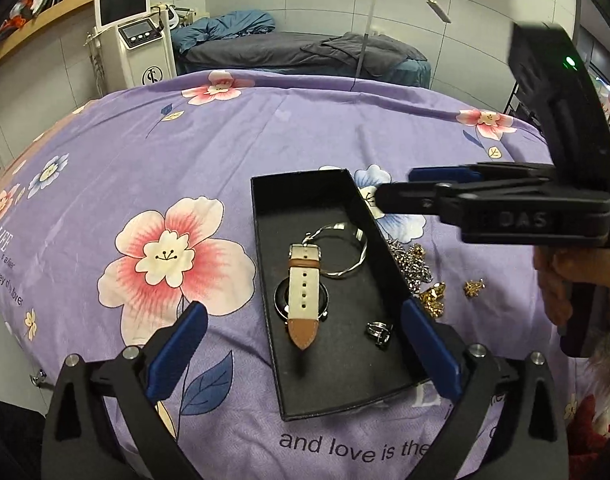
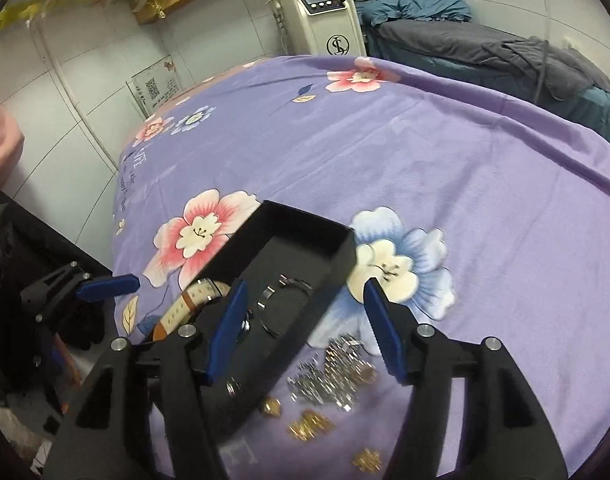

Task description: Organize jewelry

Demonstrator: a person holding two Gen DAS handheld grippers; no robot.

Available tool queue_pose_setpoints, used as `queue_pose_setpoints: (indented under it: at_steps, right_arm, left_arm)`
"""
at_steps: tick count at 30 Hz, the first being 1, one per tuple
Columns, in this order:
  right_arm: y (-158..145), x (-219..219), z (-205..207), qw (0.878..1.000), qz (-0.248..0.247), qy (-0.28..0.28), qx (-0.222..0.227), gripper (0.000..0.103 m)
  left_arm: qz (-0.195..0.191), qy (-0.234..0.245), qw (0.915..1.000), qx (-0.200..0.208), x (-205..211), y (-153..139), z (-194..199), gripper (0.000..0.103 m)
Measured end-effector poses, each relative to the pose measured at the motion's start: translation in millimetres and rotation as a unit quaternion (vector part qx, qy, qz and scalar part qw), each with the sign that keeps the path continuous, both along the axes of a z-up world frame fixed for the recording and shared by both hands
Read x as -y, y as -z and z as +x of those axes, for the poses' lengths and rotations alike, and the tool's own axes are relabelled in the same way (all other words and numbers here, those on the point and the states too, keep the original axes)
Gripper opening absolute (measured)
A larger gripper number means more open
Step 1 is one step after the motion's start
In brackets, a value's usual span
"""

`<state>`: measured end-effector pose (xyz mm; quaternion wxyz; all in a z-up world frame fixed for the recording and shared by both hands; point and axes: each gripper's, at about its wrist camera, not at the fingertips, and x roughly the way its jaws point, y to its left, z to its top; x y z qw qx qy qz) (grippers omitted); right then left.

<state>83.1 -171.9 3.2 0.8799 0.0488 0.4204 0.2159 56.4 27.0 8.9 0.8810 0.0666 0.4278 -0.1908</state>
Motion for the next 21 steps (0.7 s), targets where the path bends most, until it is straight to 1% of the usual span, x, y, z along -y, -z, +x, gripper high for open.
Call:
queue_pose_setpoints:
  at_steps: [4, 8, 12, 15, 16, 17, 19, 21]
  right_arm:
    - [3.9, 16.4, -18.5, 0.999, -0.05, 0.007, 0.001, 0.06]
    - [15.9, 36.0, -38.6, 0.996, -0.082, 0.019, -0.012, 0.06]
    - [25.8, 43.8, -58.4, 0.996, -0.085, 0.012, -0.019, 0.06]
    - [31.7, 42.2, -72.6, 0.996, -0.089, -0.011, -0.019, 0.06]
    - [33.9, 40.1, -75.1, 0.995, -0.097, -0.017, -0.018, 0.059]
    - [37.1, 36.5, -77.8, 0.993, -0.113, -0.025, -0.017, 0.053]
    - [41.3, 31.3, -80.0, 0.991, -0.131, -0.036, -0.014, 0.047]
    - [43.8, 30.0, -80.4, 0.991, -0.13, -0.039, -0.01, 0.045]
  left_arm:
    - [-0.003, -0.006, 1.0, 0.0, 0.7, 0.6, -4.6, 0.097]
    - [-0.003, -0.003, 0.9999, 0.013, 5.7, -0.6, -15.2, 0.097]
    - [0.009, 0.018, 0.9995, 0.023, 18.7, -0.9, -30.6, 0.097]
    - [0.018, 0.04, 0.9983, 0.037, 29.4, -3.2, -43.3, 0.097]
    - [0.019, 0.045, 0.9979, 0.042, 32.0, -3.8, -46.4, 0.097]
    - [0.02, 0.05, 0.9975, 0.046, 34.5, -3.8, -50.1, 0.097]
    - [0.021, 0.056, 0.9971, 0.048, 38.8, -2.2, -55.4, 0.096]
    - [0.019, 0.063, 0.9968, 0.047, 41.7, -1.3, -59.2, 0.089]
